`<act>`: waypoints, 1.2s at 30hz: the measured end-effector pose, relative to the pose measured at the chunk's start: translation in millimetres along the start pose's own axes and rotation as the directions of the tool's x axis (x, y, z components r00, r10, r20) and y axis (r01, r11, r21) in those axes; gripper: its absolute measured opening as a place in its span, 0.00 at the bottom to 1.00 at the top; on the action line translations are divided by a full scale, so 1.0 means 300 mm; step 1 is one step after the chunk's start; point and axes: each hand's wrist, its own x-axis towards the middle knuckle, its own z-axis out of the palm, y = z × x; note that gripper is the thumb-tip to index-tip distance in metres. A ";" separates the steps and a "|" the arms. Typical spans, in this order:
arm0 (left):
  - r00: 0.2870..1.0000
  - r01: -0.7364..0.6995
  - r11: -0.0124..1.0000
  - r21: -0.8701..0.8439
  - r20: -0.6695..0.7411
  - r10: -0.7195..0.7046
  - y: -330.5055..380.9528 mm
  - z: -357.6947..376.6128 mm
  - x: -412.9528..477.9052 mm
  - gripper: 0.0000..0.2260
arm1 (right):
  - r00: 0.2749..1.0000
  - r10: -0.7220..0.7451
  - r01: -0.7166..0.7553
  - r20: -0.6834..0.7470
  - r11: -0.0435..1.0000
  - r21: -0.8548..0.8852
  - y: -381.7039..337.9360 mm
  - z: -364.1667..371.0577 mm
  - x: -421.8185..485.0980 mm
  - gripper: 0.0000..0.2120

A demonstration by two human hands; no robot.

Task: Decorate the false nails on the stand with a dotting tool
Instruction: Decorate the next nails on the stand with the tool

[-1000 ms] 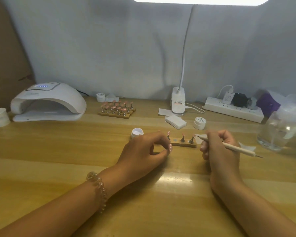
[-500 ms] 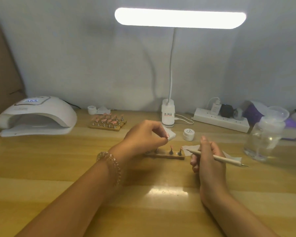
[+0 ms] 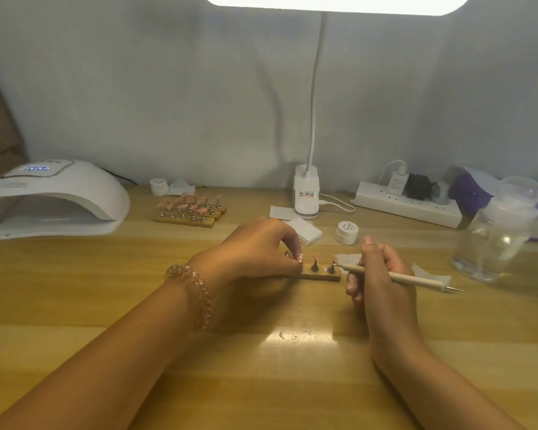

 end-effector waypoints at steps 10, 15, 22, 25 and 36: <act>0.992 -0.093 0.973 0.210 -0.069 0.109 0.004 0.020 0.008 0.04 | 1.000 0.003 -0.003 0.018 1.000 -0.005 0.001 0.001 0.000 0.17; 0.987 -0.107 0.970 0.219 -0.094 0.130 0.003 0.034 0.007 0.05 | 1.000 0.002 -0.001 0.026 1.000 -0.012 0.001 0.001 -0.003 0.17; 0.983 -0.128 0.946 0.298 -0.090 0.162 0.006 0.045 0.008 0.08 | 1.000 -0.001 0.001 0.026 1.000 -0.013 -0.003 0.004 -0.002 0.17; 0.976 -0.117 0.940 0.320 -0.138 0.169 0.012 0.062 0.010 0.12 | 1.000 -0.002 0.002 0.025 1.000 -0.014 -0.007 0.006 -0.005 0.17; 0.938 -0.164 0.928 0.333 -0.238 0.251 0.063 0.092 -0.008 0.03 | 1.000 0.018 -0.018 -0.014 1.000 0.016 -0.019 0.008 -0.004 0.17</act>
